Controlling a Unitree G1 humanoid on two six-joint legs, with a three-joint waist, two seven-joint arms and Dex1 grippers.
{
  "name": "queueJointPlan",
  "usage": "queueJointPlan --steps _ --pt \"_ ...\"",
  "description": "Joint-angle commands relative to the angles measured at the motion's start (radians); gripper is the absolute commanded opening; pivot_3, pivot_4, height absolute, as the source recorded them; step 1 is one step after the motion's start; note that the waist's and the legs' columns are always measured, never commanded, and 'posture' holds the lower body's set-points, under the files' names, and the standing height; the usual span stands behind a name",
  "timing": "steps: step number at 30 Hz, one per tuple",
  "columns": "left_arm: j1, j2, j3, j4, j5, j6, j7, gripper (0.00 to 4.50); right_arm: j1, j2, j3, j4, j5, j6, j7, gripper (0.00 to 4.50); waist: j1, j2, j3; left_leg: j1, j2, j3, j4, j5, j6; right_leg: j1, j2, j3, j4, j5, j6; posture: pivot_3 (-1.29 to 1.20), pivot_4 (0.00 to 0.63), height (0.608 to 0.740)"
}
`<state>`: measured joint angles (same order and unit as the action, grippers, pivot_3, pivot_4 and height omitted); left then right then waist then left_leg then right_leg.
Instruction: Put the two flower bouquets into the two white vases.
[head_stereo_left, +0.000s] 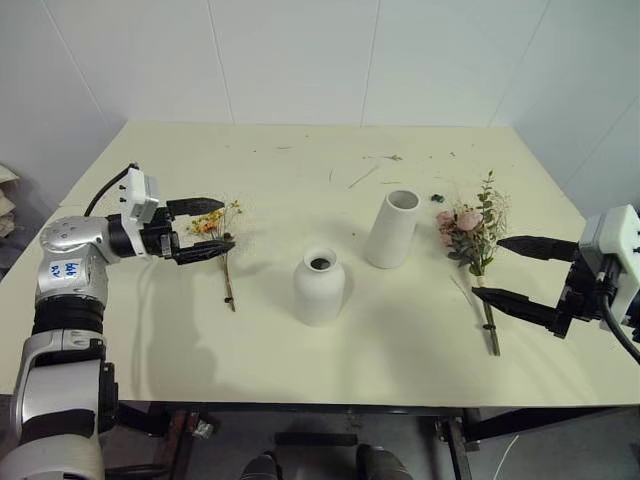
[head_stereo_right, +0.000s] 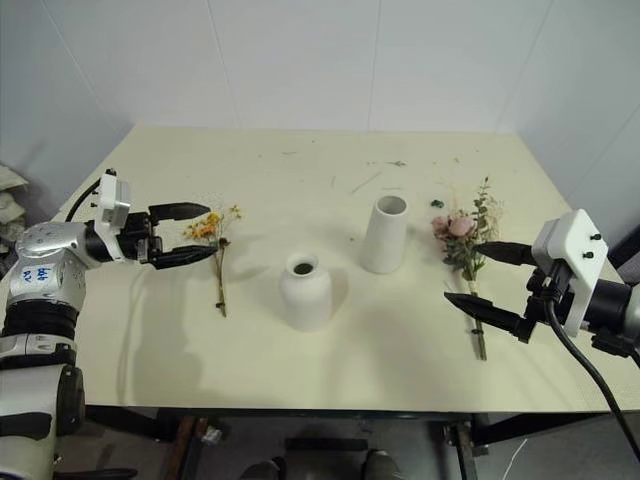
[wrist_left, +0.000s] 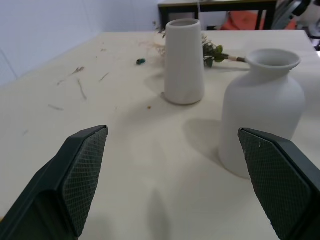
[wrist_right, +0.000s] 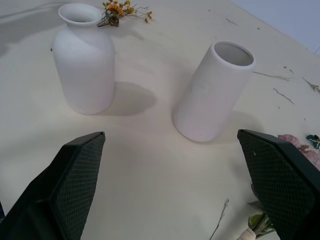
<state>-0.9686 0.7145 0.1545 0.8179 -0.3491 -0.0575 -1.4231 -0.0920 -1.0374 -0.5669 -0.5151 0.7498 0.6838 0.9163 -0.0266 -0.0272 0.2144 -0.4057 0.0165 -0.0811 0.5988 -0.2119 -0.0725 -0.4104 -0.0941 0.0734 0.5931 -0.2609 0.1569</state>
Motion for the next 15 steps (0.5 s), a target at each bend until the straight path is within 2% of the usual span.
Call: queueJointPlan --steps 1,8,15 --pt "-0.051 -0.003 0.007 0.032 0.007 -0.040 -0.010 4.45 -0.013 0.007 -0.043 -0.031 0.015 -0.004 -0.030 4.50 0.000 0.000 0.000 0.000 0.000 0.000 0.000 0.000 0.000 0.000 0.000 0.000 0.000 0.000 0.000 0.00 0.150 0.740" --pt "-0.065 -0.050 0.007 0.053 0.000 -0.046 -0.029 4.45 0.023 0.061 -0.062 -0.101 0.050 0.085 -0.184 4.50 0.001 0.000 0.000 0.000 0.000 0.000 0.000 0.000 0.000 0.000 0.000 0.000 0.001 0.000 0.000 0.00 0.150 0.740" --pt "-0.056 -0.020 0.036 0.063 -0.016 -0.053 -0.080 4.45 -0.057 0.067 0.075 -0.082 0.058 0.350 -0.422 4.50 -0.006 0.000 0.000 0.001 0.000 0.000 0.002 0.000 0.000 0.000 0.000 0.001 0.001 0.000 -0.002 0.00 0.150 0.740"
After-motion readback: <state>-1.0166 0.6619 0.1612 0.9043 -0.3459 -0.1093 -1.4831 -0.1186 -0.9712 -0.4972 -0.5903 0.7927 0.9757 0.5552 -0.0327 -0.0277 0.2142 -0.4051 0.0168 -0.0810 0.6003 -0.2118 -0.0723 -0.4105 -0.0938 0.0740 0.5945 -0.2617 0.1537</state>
